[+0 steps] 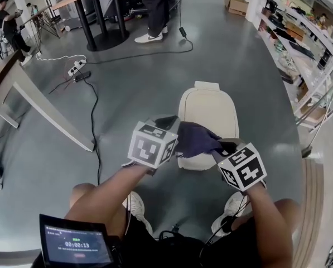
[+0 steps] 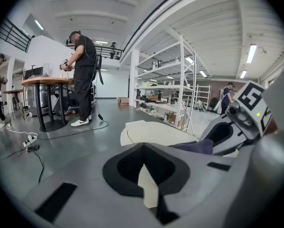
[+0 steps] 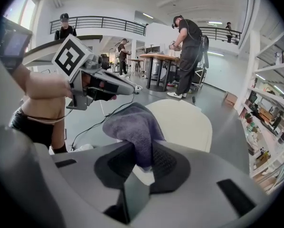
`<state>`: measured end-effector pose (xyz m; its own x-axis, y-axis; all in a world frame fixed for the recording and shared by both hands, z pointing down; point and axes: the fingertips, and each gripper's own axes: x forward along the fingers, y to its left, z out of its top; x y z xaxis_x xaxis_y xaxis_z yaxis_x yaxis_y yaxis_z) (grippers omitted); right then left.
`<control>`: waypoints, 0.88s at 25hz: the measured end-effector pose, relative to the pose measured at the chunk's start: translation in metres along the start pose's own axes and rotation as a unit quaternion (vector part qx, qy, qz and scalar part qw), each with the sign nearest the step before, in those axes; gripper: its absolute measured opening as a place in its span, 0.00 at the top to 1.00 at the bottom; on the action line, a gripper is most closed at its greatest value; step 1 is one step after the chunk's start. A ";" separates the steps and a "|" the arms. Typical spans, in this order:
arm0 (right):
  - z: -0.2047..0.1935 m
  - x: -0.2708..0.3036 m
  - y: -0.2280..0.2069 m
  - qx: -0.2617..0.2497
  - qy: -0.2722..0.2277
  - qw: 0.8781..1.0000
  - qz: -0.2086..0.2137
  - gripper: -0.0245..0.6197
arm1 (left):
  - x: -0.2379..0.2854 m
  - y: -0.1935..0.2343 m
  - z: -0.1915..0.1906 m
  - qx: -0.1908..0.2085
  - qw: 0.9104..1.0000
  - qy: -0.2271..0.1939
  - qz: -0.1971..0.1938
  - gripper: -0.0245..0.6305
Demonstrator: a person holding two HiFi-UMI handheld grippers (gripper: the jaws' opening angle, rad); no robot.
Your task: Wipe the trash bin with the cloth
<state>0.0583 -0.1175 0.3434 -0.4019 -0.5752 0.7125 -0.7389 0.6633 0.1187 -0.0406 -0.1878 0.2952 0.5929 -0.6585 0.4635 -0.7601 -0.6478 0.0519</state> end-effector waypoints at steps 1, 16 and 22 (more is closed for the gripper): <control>-0.006 -0.006 -0.004 0.003 0.000 1.000 -0.004 0.86 | 0.001 -0.007 0.000 0.002 1.000 0.000 -0.001 0.97; -0.069 -0.038 -0.045 0.020 0.031 0.994 -0.103 0.86 | -0.033 -0.078 -0.005 0.026 0.999 -0.009 -0.018 0.97; -0.097 -0.050 -0.075 0.059 0.039 0.986 -0.153 0.86 | -0.046 -0.094 -0.004 0.027 0.999 -0.016 -0.018 0.97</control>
<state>0.1860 -0.0921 0.3664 -0.1114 -0.6987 0.7067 -0.8785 0.4017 0.2586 0.0021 -0.0952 0.2723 0.6289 -0.6457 0.4330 -0.7232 -0.6904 0.0209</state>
